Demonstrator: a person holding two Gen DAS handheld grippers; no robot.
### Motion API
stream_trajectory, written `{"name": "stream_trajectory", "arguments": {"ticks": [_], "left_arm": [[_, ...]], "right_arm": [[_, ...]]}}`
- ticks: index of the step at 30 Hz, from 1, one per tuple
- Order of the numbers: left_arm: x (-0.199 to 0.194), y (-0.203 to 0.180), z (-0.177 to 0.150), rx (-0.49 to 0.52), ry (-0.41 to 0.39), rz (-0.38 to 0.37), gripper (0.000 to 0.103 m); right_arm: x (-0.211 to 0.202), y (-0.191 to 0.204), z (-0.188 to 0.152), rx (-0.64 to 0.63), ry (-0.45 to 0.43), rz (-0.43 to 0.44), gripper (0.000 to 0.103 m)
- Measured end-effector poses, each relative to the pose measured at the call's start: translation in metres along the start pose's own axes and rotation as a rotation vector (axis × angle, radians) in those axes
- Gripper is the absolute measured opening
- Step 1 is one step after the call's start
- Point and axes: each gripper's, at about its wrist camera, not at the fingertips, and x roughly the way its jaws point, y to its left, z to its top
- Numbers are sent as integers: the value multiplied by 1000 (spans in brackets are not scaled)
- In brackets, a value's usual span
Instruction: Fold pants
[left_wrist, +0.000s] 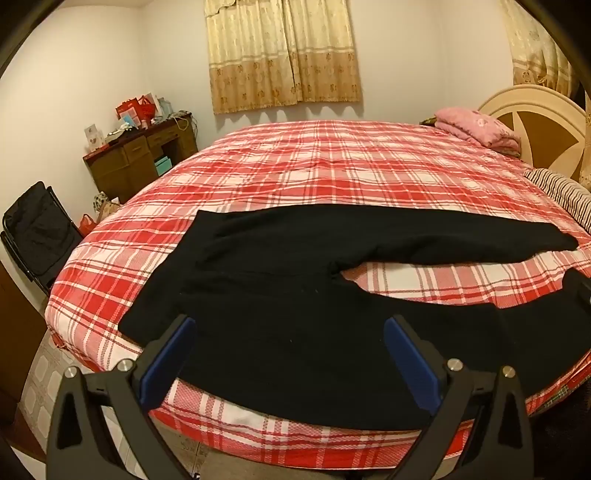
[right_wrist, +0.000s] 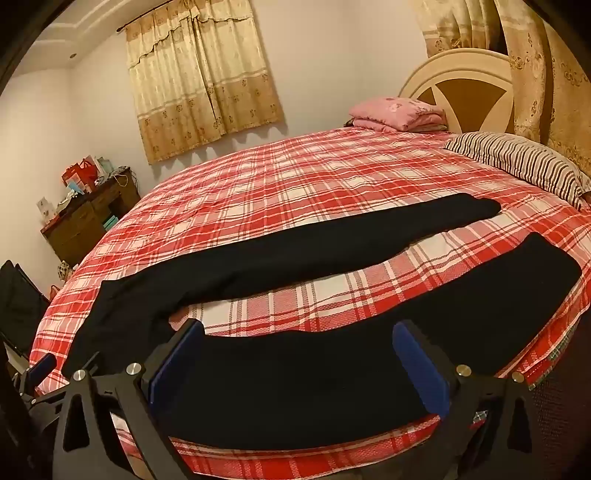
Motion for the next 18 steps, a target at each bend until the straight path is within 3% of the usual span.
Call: {"name": "stream_trajectory", "arguments": {"ticks": [18], "left_arm": [[-1,-2,0,-3,11,-1,103]], "right_arm": [[4,0,-3,1,10,3,102]]}}
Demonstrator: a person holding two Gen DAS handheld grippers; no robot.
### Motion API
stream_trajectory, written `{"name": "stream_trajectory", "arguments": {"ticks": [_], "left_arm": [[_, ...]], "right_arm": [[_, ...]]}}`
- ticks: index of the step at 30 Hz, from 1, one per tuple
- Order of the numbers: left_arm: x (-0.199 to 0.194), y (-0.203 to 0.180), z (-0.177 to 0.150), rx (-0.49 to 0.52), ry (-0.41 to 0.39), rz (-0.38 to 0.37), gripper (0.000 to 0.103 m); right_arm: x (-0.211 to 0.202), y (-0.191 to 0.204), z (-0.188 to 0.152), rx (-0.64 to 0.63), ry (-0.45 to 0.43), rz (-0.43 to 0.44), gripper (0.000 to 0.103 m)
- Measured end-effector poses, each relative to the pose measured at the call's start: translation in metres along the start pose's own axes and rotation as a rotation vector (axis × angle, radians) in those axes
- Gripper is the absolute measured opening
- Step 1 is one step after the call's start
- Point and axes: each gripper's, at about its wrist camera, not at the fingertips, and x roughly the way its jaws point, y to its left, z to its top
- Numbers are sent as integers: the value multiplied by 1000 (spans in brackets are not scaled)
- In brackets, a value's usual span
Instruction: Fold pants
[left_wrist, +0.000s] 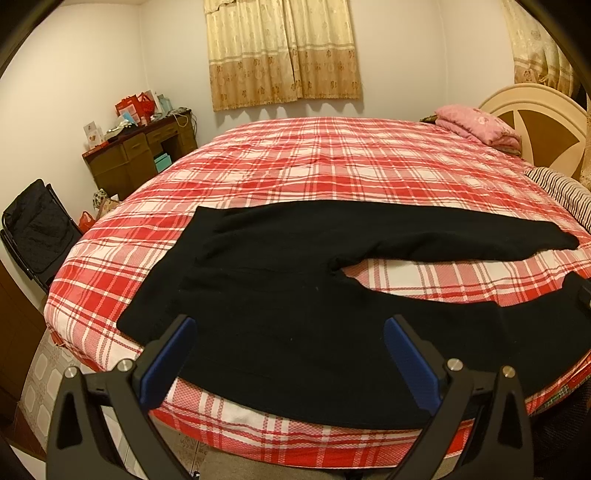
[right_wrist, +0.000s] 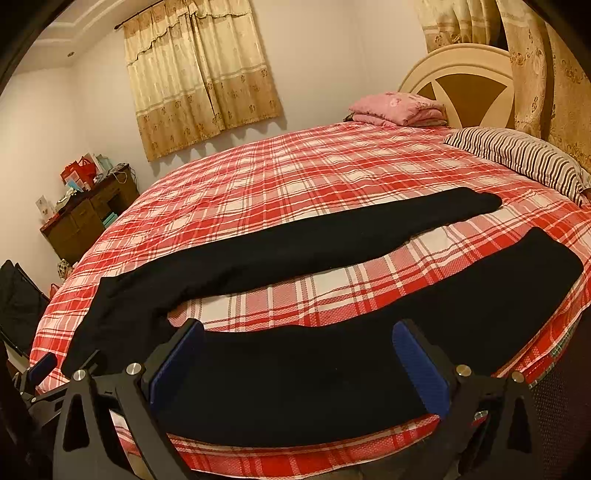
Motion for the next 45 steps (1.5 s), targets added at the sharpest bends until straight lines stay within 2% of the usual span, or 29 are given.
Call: {"name": "stream_trajectory", "arguments": {"ticks": [25,33,37,40,45], "left_arm": [[2,1,-2,-3,6,-2,103],[15,5,-4,4,26,-3,103],[28,14,-3,28,32,-3,103],[48,29,-1,60,69,-14,103],[88,79,20,22,136,0,103]], "right_arm": [[4,3,-1,-6,33,3,102],[13,4,-3,-7,82,21,102],[23,1,-4,-43,85,43,102],[34,0,-4,-96,83,64,102],[58,6,5,-154,106,98,102]]}}
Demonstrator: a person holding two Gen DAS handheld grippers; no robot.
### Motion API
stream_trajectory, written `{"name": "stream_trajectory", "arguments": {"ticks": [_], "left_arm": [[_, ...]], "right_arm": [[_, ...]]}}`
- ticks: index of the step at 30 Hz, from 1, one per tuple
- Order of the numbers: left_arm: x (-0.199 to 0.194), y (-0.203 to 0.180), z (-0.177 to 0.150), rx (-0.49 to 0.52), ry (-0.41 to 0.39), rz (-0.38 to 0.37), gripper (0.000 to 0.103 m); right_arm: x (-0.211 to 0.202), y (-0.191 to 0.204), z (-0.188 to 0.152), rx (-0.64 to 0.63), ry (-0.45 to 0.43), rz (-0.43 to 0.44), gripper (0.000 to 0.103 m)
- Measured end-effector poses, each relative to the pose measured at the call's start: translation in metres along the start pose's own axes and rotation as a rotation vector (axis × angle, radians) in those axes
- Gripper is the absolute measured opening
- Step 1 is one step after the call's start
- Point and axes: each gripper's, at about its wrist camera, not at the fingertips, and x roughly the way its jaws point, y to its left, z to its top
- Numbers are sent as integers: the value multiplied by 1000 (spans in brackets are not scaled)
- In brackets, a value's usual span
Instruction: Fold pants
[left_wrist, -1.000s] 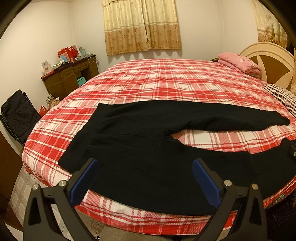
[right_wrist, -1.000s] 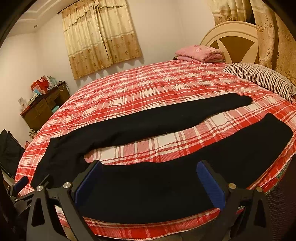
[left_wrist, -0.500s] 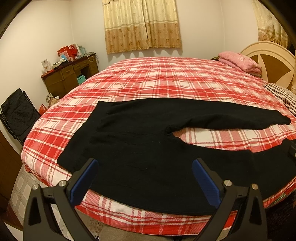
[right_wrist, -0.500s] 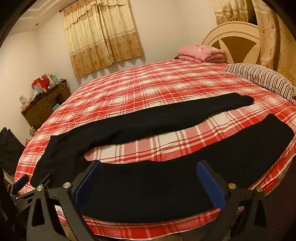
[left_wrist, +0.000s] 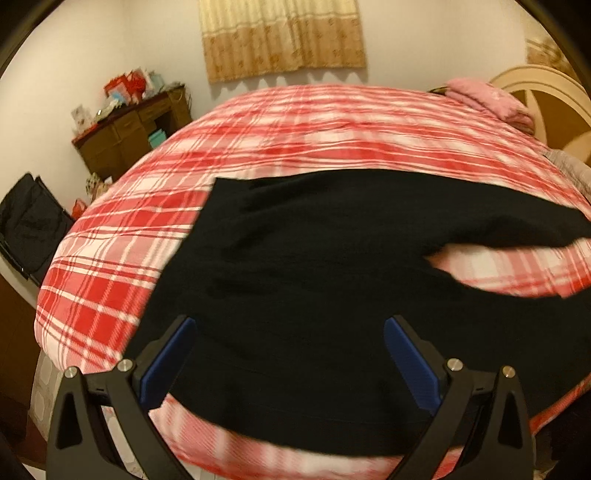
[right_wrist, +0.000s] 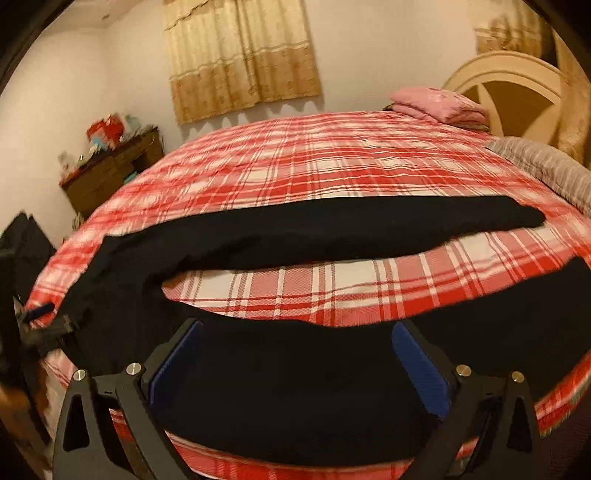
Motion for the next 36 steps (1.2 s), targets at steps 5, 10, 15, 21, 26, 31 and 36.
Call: {"name": "stream_trajectory", "arguments": {"ticks": [5,10,15,21,26,31,36], "left_arm": [[30,52,41,-59,25,44,95],[72,80,82,-106,96,-41,78],[119,86,112,-136,189,-124,61],[157,81,122,-121,251,-154,45],[163,79,130,-108,239,-168,43],[159,75,129,-68,201,-191,27],[163,76,132,-63,197,-208,24]], "right_arm": [[21,2,35,-27,-20,33,102],[49,18,62,-29,-11,95,102],[75,37,74,-83,27,107,101],[104,40,83,-103,89,111,93],[137,48,104,-174,139,140,80],[192,64,140,-270,212,266,80],[257,90,158,-416,324,281,80]]}}
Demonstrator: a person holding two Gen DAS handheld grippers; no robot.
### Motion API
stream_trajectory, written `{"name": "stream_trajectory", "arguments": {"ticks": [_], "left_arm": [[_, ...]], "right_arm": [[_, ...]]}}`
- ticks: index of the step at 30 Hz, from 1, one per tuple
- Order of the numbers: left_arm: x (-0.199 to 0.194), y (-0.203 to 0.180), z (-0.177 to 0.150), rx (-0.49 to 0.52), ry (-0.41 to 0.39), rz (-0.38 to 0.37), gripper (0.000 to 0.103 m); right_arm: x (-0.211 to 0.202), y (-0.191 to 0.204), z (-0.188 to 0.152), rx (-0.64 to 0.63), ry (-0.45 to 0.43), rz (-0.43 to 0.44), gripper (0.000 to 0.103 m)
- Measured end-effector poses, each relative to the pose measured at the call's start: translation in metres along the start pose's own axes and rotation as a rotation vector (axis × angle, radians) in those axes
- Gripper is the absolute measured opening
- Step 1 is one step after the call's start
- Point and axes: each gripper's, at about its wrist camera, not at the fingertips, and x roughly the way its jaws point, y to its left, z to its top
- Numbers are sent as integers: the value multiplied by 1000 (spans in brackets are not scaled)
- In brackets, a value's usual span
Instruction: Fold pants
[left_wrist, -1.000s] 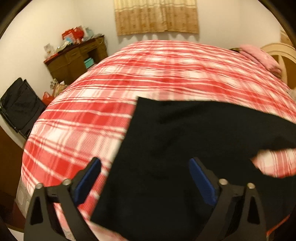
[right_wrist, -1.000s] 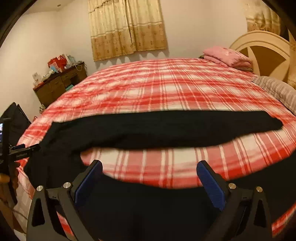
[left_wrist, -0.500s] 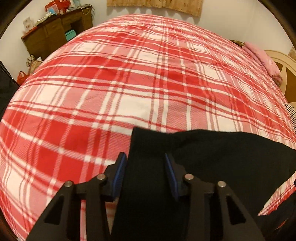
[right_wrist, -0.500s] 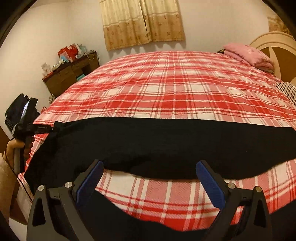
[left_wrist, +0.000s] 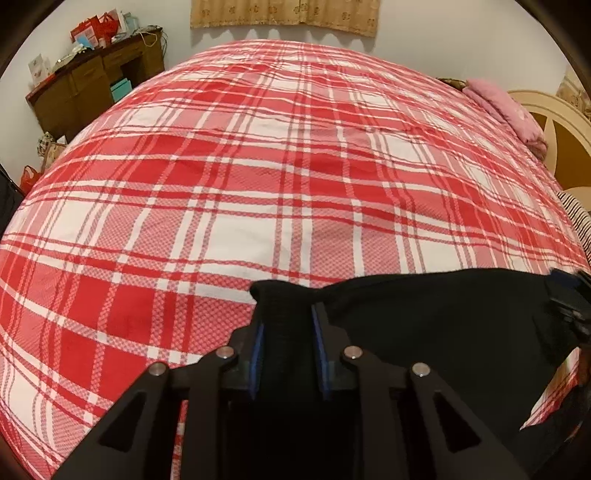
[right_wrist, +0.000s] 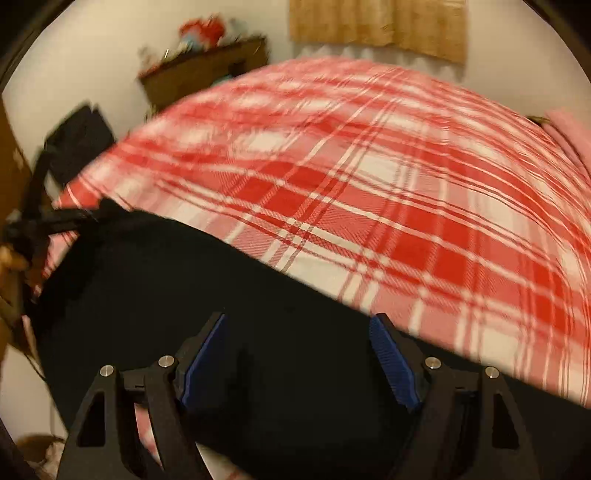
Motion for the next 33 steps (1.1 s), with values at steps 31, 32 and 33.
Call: {"name": "stream_trajectory", "arguments": {"ticks": [31,32,33], "left_arm": [[-147,18,-134,-53,-342,-78,16],[-143,20,-146,-55,-328,-70,16],[-141,21,-152,-57,-318,-61,16]], "right_arm": [[-129,163,-148,-123,-199,37,4],[-122,168,-157,-125,-187,38,4],[-115,171,-167,-123,-174,42,4]]}}
